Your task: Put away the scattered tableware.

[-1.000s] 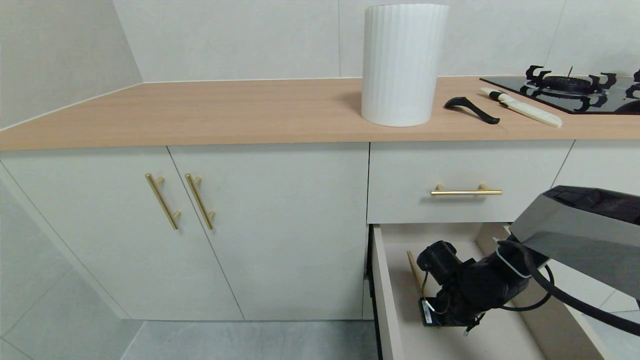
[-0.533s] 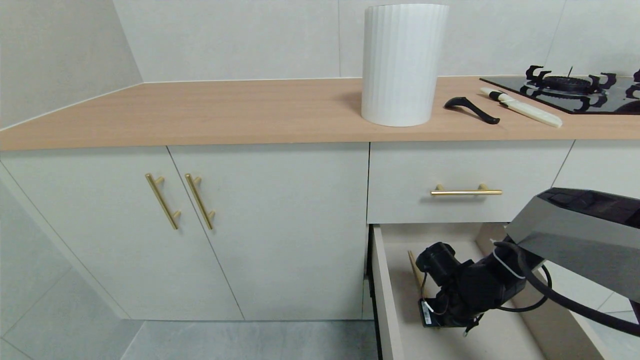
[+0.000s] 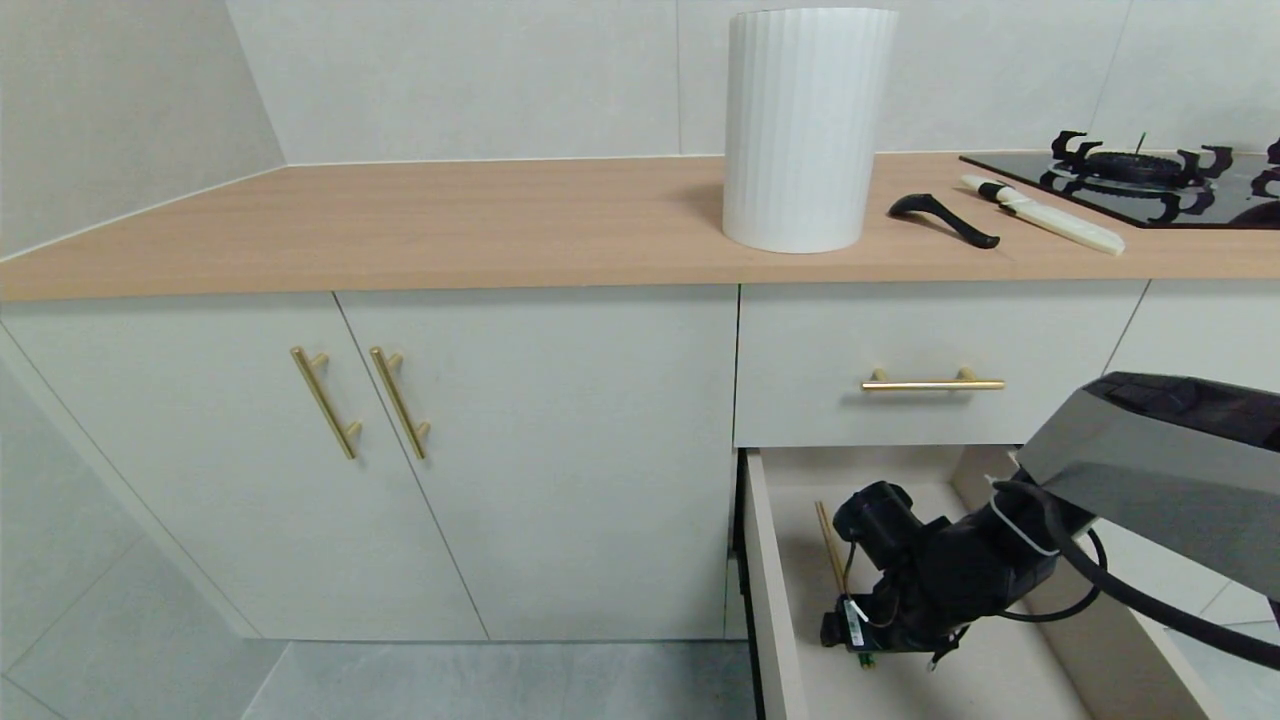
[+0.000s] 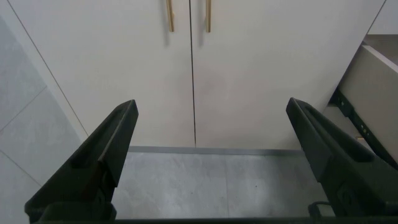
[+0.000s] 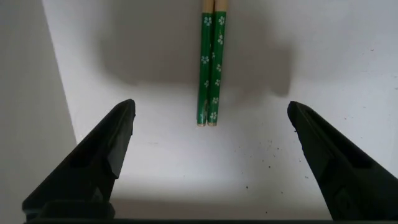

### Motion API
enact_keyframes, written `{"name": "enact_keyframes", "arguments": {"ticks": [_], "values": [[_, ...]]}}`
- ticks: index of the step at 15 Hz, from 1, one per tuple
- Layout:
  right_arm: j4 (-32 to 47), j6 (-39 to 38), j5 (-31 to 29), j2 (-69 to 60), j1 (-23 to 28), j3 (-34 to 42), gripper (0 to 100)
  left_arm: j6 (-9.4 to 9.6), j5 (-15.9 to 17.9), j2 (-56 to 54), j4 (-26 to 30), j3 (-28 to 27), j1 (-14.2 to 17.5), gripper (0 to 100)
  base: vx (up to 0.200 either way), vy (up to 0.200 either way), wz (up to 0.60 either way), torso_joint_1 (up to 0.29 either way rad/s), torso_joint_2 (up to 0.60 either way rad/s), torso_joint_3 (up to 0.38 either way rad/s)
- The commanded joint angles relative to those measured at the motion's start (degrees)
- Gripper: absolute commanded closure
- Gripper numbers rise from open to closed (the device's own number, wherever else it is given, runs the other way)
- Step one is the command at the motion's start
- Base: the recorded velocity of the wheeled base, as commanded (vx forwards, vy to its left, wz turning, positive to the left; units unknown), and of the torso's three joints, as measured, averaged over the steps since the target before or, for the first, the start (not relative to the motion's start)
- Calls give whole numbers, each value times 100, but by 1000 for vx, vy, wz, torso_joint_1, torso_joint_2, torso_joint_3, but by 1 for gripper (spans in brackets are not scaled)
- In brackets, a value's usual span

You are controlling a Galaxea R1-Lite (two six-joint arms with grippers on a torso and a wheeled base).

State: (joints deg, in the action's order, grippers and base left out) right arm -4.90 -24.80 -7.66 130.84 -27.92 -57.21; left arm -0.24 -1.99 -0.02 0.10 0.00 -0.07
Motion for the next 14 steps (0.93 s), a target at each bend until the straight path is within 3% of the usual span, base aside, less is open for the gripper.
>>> {"name": "enact_keyframes", "arguments": {"ticks": [1,7,14], "values": [[68,-8,1,-665,-3,202,0,-2,-3,2,-1,0,-1,0,0,0,0,0,0,0],[657,133,-43,-3372,14,465,0,-2,-3,2,-1,0,-1,0,0,0,0,0,0,0],[613,994,-509,-4910,348,615,0,-2,-3,2,-1,0,-1,0,0,0,0,0,0,0]]}}
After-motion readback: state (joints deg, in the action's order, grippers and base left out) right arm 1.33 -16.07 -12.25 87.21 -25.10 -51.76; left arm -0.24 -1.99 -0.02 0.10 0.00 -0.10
